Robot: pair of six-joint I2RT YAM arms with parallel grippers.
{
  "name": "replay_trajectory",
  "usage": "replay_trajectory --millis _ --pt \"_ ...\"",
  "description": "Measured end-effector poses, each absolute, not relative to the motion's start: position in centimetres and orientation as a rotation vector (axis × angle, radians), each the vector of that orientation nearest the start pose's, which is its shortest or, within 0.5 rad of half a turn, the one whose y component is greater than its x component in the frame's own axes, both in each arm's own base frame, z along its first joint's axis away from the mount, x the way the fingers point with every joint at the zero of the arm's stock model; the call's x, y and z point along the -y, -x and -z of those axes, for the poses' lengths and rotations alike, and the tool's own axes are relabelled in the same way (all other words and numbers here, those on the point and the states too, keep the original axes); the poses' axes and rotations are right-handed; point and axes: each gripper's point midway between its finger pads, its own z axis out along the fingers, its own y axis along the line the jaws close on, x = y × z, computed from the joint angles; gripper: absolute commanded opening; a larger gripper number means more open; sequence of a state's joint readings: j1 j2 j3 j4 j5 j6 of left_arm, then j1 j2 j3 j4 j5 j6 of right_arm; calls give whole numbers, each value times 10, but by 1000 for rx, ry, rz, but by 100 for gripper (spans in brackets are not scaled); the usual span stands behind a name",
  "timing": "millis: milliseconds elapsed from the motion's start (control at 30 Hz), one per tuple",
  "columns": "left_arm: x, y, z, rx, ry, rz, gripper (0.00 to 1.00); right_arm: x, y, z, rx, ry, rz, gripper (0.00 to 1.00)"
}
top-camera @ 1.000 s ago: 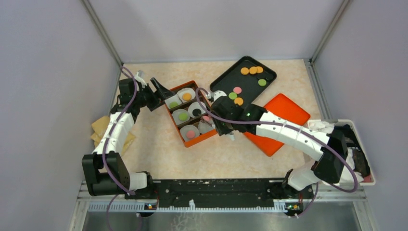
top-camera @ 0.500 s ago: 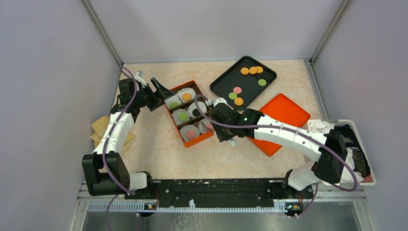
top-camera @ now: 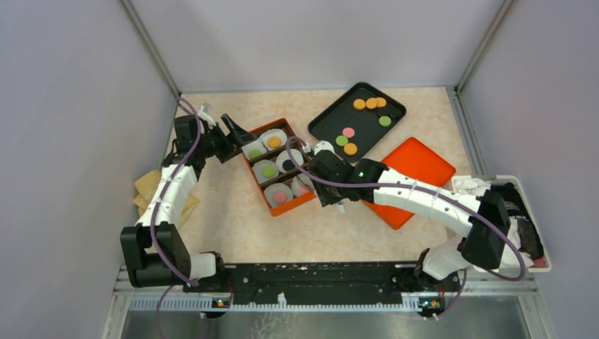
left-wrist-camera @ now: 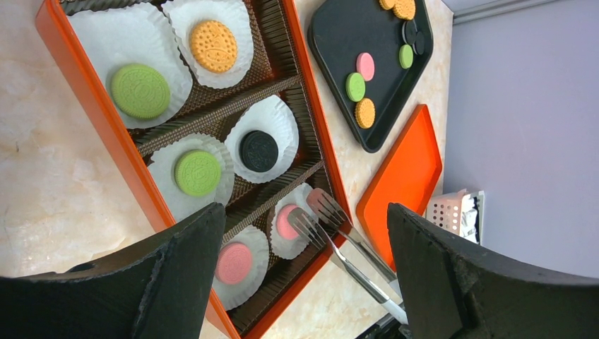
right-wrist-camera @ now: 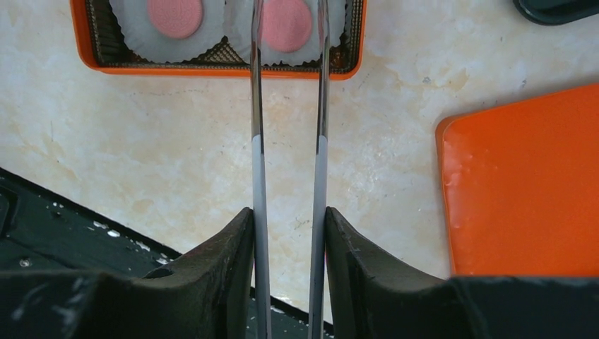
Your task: Pack the cookies
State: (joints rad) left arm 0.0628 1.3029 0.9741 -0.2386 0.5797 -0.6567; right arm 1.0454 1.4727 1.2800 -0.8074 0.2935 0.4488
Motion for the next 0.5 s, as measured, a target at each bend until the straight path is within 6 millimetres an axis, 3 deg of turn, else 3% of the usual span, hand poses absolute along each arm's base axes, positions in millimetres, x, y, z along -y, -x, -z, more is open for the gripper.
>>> replay_trajectory --millis 200,500 --pt "95 -365 -207 -2144 429 962 91 -291 -212 -182 -2386 608 -253 29" --pt "93 -370 -214 -2128 424 949 90 -295 -256 -255 -2196 494 -221 26"
